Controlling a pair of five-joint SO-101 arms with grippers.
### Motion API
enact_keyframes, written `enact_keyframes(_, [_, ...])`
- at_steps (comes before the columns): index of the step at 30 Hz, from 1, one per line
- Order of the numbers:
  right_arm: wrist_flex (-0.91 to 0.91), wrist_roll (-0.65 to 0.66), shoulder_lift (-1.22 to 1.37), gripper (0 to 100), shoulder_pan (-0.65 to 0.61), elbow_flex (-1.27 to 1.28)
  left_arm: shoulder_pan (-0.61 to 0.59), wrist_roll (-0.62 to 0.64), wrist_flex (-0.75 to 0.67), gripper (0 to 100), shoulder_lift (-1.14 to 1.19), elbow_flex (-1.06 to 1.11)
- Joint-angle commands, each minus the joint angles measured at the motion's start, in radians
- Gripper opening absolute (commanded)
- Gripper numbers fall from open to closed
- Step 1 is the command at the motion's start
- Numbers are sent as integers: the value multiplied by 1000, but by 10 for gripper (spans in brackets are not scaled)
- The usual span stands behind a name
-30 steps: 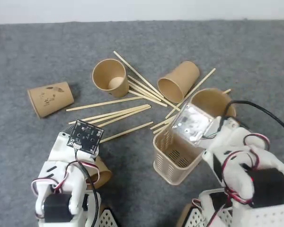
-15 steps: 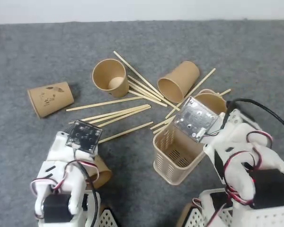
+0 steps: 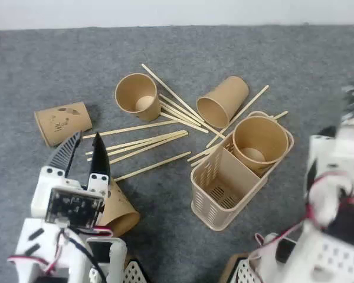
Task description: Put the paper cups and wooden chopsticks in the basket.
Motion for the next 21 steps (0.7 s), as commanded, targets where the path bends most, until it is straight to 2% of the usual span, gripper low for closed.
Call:
enact_keyframes(1, [-71, -86, 18, 192, 81, 124, 35, 11, 32, 90, 233, -188])
enact_keyframes(7, [-176, -147, 16, 192, 94, 411, 38, 11, 54, 90, 644, -456])
enact_keyframes(10, [-229, -186, 16, 192, 81, 496, 89, 9, 52, 90, 773, -527])
enact_keyframes(15, [-263, -204, 16, 192, 77, 523, 175, -72, 52, 90, 945, -575])
enact_keyframes(21, [-263, -199, 15, 196, 94, 519, 186, -75, 46, 90, 1096, -585])
